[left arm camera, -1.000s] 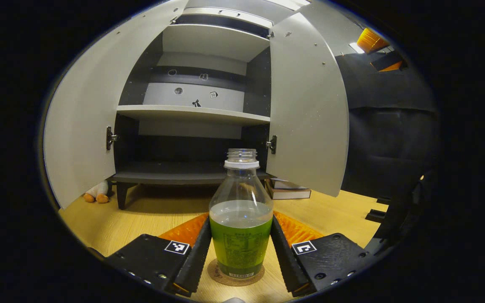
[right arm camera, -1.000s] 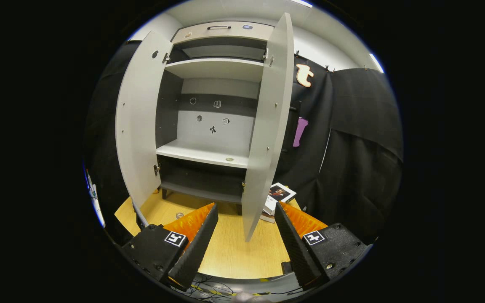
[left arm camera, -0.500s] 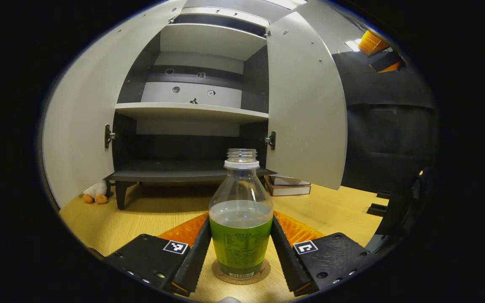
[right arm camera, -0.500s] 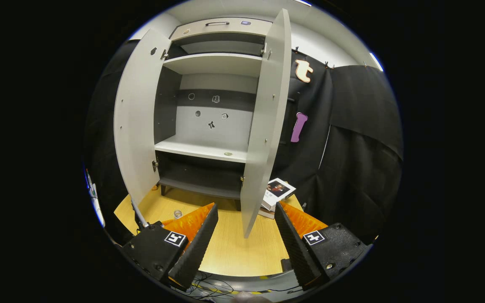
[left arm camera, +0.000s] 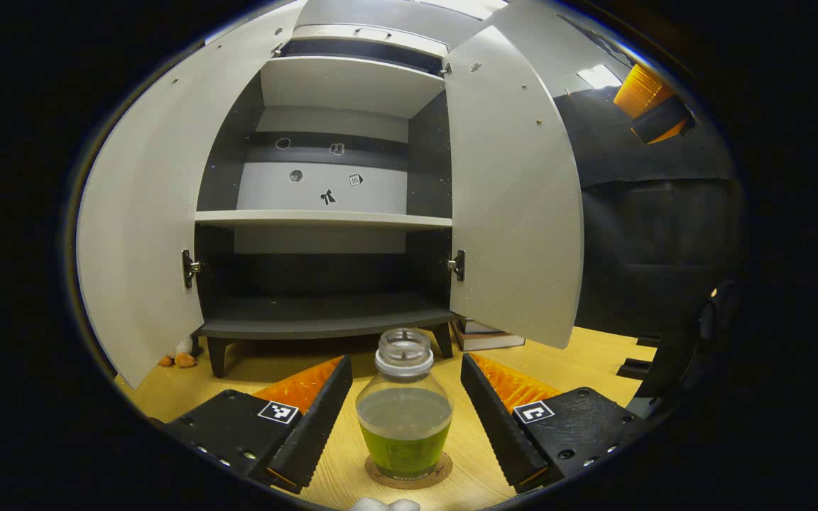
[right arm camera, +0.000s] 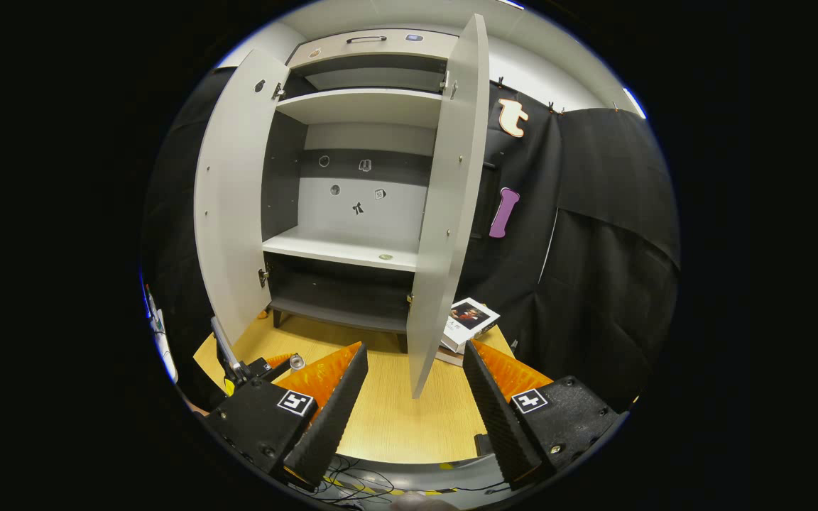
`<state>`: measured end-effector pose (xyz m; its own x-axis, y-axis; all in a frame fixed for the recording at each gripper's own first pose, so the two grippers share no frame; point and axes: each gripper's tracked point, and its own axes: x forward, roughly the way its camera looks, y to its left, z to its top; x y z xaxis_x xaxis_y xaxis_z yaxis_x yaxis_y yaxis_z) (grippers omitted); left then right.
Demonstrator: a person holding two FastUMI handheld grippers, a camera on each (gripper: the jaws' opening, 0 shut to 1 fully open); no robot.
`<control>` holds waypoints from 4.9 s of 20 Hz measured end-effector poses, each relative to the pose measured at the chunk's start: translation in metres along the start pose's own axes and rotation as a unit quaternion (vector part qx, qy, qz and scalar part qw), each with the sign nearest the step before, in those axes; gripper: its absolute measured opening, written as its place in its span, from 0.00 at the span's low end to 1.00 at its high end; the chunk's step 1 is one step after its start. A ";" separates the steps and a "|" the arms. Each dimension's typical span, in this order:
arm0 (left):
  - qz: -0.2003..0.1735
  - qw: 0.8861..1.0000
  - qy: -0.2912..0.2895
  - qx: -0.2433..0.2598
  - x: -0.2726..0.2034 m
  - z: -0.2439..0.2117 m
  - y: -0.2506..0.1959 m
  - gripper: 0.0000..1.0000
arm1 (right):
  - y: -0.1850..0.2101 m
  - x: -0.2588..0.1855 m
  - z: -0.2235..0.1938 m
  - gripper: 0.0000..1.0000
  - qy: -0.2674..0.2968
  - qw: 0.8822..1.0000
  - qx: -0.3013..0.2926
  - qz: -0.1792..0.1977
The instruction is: Grasp the bottle in the cabinet with the left hand and place it on the coaster, then close the right door with the right hand and the left door with the left hand.
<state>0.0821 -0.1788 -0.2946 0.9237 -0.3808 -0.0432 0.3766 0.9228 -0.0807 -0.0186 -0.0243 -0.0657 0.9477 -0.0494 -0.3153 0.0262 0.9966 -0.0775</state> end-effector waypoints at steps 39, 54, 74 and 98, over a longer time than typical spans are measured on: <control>0.233 0.972 0.015 0.020 -0.161 0.233 0.089 0.94 | -0.169 0.070 0.115 0.83 -0.132 0.986 0.088 -0.048; 0.275 0.961 0.016 0.000 -0.105 0.247 0.028 0.94 | -0.132 0.123 0.150 0.82 -0.114 0.980 0.061 0.149; 0.233 0.972 0.007 -0.009 -0.115 0.248 0.093 0.94 | 0.044 0.113 0.165 0.82 -0.135 0.969 0.031 0.203; 0.251 0.968 -0.007 0.025 -0.169 0.256 0.243 0.94 | 0.072 0.035 0.074 0.82 -0.088 0.990 0.041 0.100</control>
<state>0.0354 0.1249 -0.0517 0.9918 0.1166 -0.0516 -0.1170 0.9931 -0.0053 0.0396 0.0503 -0.0120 0.9771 0.1545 -0.1464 -0.1488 0.9877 0.0490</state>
